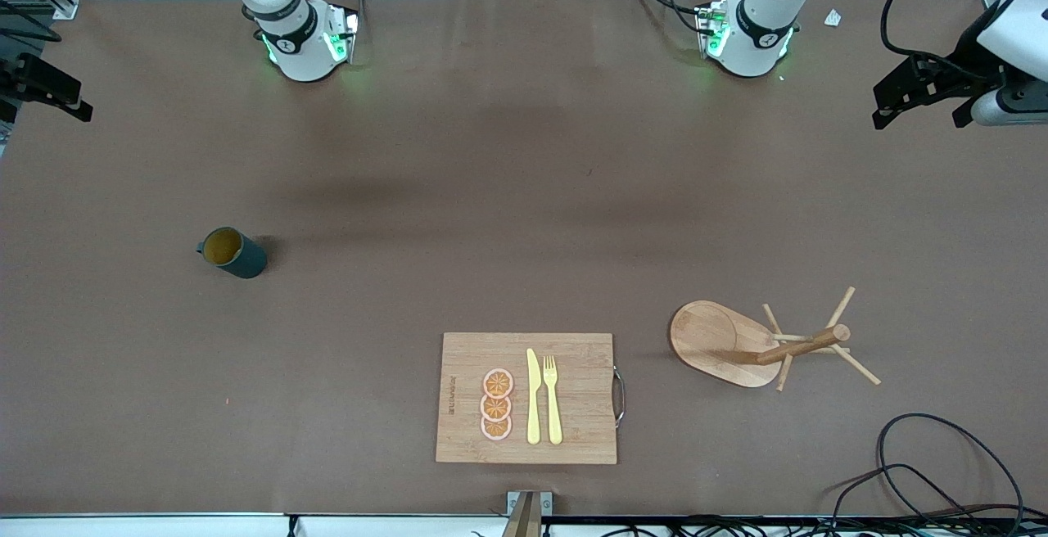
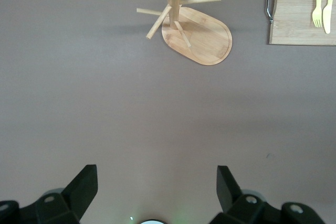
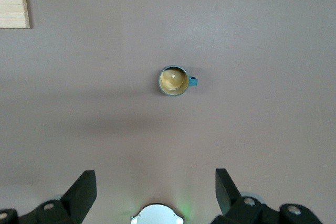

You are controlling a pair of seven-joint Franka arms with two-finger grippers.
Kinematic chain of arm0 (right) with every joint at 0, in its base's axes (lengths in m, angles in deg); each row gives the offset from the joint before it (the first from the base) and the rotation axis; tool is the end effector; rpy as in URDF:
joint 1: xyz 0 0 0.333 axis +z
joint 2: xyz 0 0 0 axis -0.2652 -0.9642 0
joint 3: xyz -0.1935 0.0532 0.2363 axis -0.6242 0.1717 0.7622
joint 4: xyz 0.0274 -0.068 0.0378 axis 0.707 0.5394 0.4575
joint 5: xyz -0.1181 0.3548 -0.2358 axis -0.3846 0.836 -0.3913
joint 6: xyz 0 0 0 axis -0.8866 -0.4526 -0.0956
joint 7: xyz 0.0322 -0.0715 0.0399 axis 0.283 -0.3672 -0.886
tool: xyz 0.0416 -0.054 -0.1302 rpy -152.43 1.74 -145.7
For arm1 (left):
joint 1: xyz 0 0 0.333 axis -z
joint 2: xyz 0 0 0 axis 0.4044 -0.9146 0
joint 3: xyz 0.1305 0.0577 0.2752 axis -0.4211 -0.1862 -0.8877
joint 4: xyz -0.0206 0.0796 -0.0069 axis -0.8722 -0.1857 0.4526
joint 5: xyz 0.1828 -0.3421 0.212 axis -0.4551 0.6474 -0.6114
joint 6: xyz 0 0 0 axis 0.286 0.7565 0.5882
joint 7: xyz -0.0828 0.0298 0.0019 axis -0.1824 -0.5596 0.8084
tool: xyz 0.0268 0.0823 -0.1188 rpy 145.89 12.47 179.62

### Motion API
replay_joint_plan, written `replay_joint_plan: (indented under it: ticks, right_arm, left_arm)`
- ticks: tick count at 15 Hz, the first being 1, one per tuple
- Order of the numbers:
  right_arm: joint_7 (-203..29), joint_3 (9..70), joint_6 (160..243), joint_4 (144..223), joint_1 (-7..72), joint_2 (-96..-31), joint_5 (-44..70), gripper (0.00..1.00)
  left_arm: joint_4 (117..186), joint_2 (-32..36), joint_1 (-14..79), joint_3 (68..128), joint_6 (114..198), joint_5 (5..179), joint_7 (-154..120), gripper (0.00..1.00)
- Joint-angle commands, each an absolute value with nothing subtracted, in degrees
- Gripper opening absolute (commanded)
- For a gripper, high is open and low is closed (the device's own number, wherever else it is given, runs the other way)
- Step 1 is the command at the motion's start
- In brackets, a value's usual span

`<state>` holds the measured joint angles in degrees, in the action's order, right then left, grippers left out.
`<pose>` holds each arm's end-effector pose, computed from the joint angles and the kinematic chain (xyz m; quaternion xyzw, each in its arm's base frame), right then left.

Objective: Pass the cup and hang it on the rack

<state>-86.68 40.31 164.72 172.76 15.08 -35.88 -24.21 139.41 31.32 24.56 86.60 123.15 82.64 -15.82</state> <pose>0.5535 -0.0507 0.6283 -0.9992 0.0013 0.0393 0.0034 0.5668 -0.0797 0.6333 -1.0000 -0.0004 -0.0045 0.0058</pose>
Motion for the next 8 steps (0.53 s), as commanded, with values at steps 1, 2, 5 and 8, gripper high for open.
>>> replay_joint_plan:
  ticks: [1,2,5,8]
  right_arm:
    - [-87.21,40.48,164.87,174.31,14.94,-34.37,-24.90,1.00]
    - [-87.21,40.48,164.96,174.31,14.94,-34.37,-24.90,1.00]
    - [-87.21,40.48,164.96,174.31,14.94,-34.37,-24.90,1.00]
    - [-87.21,40.48,164.96,174.05,14.94,-34.45,-24.90,1.00]
  left_arm:
    - [138.71,30.58,24.82,86.58,122.38,82.99,-14.61,1.00]
    - [138.62,30.32,25.00,86.58,122.38,82.73,-14.44,1.00]
    - [138.62,30.14,24.91,86.58,122.38,82.72,-14.35,1.00]
    - [136.60,28.83,24.65,86.58,122.30,82.90,-14.43,1.00]
